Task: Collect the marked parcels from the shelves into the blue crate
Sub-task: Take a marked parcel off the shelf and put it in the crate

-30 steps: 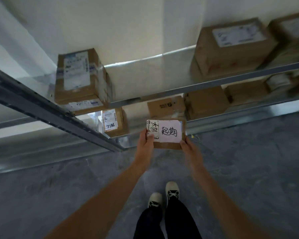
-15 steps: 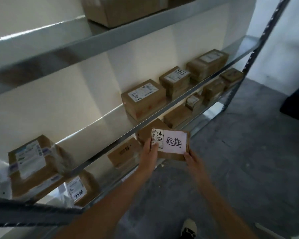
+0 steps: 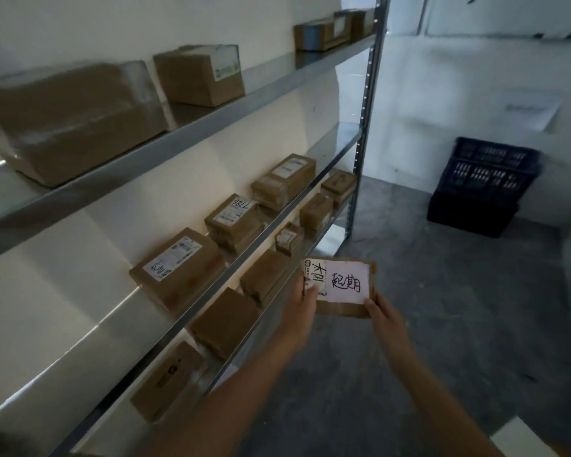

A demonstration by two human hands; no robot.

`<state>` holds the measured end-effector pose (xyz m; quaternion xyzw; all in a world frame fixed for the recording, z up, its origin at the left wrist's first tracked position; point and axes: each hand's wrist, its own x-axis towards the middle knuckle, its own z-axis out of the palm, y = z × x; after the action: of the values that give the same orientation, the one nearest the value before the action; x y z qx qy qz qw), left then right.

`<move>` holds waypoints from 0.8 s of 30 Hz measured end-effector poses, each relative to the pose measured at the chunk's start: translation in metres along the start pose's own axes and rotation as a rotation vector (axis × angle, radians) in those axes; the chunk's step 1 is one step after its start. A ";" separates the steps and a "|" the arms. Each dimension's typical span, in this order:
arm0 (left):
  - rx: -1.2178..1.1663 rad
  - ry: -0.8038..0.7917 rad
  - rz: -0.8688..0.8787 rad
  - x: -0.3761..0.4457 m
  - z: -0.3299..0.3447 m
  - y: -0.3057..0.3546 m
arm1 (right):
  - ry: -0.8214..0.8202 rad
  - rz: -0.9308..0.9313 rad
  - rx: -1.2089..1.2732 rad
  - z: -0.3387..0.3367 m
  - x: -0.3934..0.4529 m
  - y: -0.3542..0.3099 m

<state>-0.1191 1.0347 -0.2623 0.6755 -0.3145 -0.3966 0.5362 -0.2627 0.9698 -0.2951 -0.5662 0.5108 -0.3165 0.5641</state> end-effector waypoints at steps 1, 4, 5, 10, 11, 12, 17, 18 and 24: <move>0.012 -0.007 -0.008 0.006 0.009 0.007 | 0.012 -0.001 0.014 -0.010 0.006 -0.003; 0.057 -0.039 0.005 0.023 0.034 0.028 | 0.050 -0.030 0.028 -0.038 0.026 -0.013; 0.061 -0.055 0.016 0.029 0.043 0.036 | 0.052 -0.045 0.020 -0.046 0.032 -0.016; 0.056 -0.100 0.071 0.060 0.085 0.071 | 0.087 -0.100 0.046 -0.082 0.059 -0.035; 0.057 -0.111 0.073 0.067 0.093 0.076 | 0.096 -0.099 0.048 -0.089 0.064 -0.038; 0.070 -0.126 0.076 0.075 0.100 0.080 | 0.109 -0.103 0.046 -0.095 0.068 -0.041; 0.101 -0.190 0.082 0.113 0.128 0.084 | 0.168 -0.078 0.045 -0.118 0.098 -0.050; 0.095 -0.201 0.077 0.122 0.133 0.082 | 0.177 -0.066 0.044 -0.120 0.105 -0.051; 0.070 -0.245 0.078 0.186 0.152 0.075 | 0.231 -0.020 0.011 -0.132 0.154 -0.058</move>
<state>-0.1609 0.7877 -0.2430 0.6275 -0.4172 -0.4438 0.4849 -0.3306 0.7752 -0.2510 -0.5281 0.5650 -0.3881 0.5014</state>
